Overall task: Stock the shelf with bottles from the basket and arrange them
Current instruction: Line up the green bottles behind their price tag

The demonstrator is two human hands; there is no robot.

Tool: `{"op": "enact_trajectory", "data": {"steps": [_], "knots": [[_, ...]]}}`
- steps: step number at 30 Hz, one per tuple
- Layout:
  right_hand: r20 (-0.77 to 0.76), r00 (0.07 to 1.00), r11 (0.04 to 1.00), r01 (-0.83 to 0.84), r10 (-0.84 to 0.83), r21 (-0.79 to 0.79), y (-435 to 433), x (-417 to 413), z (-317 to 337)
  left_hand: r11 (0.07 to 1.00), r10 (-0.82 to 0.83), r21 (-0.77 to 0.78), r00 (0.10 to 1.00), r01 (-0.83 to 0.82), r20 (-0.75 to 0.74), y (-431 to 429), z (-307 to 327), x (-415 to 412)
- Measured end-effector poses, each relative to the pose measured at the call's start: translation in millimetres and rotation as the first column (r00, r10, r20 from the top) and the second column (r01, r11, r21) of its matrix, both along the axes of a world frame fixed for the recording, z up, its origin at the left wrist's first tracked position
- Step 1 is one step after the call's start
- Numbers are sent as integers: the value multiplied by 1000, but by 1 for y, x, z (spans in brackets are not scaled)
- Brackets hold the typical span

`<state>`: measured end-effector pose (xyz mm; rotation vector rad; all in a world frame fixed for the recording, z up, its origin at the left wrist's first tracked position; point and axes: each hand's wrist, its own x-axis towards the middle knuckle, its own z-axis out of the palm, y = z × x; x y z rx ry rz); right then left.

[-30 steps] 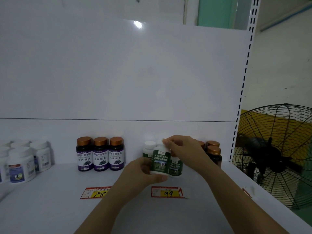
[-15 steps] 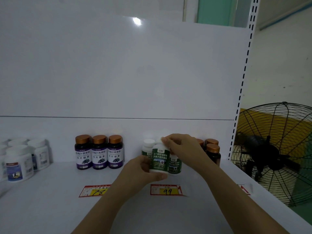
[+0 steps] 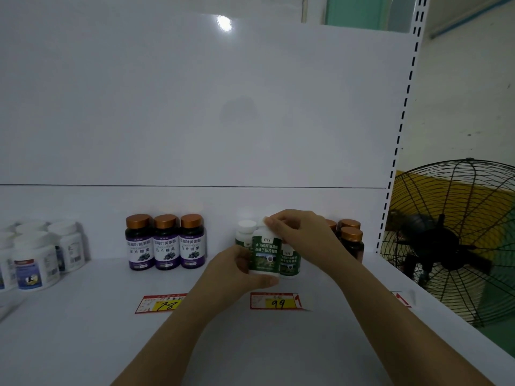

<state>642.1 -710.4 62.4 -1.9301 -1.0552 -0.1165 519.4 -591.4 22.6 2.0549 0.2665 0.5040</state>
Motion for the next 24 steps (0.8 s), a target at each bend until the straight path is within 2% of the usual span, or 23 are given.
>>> {"op": "enact_trajectory", "data": {"steps": [12, 14, 17, 19, 21, 22, 24], "knots": [[-34, 999, 1000, 8, -7, 24, 1, -7, 2, 998, -25, 59, 1000, 24, 17, -5, 1, -1], [-126, 992, 998, 7, 0, 58, 2, -7, 6, 998, -44, 35, 999, 43, 27, -5, 2, -1], [-358, 921, 982, -101, 153, 161, -3, -6, 10, 987, -129, -98, 991, 130, 17, -5, 6, -2], [-443, 857, 956, -172, 265, 239, -8, -4, 12, 971, -179, -160, 984, 177, 5, -6, 7, -2], [-475, 805, 925, -231, 356, 301, -9, -4, 12, 971, -162, -172, 986, 167, 38, -7, 8, -2], [-462, 813, 927, -239, 354, 290, -8, -5, 11, 977, -125, -168, 990, 134, 67, -8, 8, -3], [-341, 904, 961, -203, 257, 186, -5, -8, 9, 985, -36, -163, 991, 57, 126, -10, 9, -3]]}}
